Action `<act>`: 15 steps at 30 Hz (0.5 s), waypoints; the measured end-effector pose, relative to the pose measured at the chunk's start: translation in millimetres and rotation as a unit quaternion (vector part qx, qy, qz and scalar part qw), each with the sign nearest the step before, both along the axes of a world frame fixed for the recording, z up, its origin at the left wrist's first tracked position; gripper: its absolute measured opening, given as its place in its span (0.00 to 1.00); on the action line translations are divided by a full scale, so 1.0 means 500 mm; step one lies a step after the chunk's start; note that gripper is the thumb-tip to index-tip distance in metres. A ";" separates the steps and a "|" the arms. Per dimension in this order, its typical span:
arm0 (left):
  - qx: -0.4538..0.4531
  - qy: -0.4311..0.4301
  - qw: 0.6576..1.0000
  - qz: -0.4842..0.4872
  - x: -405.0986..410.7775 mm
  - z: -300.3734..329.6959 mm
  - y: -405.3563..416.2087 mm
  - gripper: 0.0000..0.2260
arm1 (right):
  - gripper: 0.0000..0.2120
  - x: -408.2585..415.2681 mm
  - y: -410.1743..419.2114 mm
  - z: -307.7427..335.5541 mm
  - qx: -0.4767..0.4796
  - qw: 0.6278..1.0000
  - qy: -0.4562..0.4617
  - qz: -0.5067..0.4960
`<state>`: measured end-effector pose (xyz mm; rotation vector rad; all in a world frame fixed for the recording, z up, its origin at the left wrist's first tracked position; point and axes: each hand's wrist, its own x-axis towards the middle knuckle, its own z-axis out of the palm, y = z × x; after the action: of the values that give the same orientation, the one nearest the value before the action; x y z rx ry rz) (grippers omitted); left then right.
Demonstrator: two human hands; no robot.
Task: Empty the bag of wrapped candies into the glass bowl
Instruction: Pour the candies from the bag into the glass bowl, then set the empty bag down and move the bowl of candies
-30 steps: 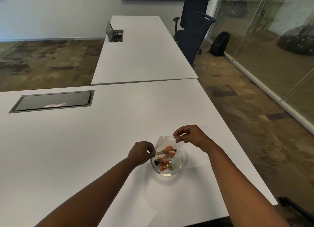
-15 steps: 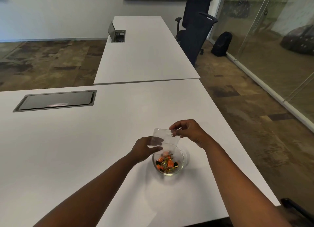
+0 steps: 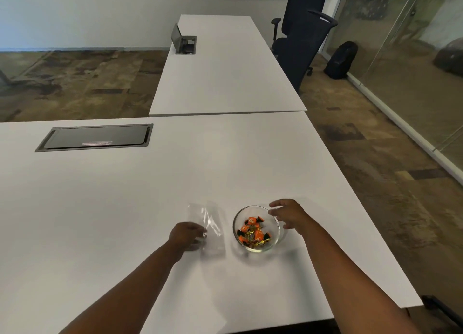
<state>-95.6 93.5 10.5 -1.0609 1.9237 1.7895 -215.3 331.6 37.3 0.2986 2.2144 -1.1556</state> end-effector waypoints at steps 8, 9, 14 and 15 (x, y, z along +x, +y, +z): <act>-0.020 -0.082 0.996 -0.039 0.029 -0.024 0.029 0.09 | 0.21 0.029 -0.017 -0.030 0.044 0.998 -0.040 0.024; -0.028 -0.095 0.994 -0.047 0.029 -0.025 0.029 0.09 | 0.20 0.029 -0.017 -0.031 0.056 0.998 -0.035 0.023; -0.108 -0.131 0.980 -0.101 0.027 -0.021 0.030 0.08 | 0.18 0.041 -0.026 -0.036 0.084 0.996 -0.032 0.018; -0.138 -0.130 0.975 -0.114 0.025 -0.018 0.030 0.09 | 0.19 0.044 -0.029 -0.036 0.087 0.995 -0.032 0.019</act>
<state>-82.9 108.5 1.6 -1.0494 2.0682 1.2236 -193.1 317.0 19.4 0.3589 2.2576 -0.9211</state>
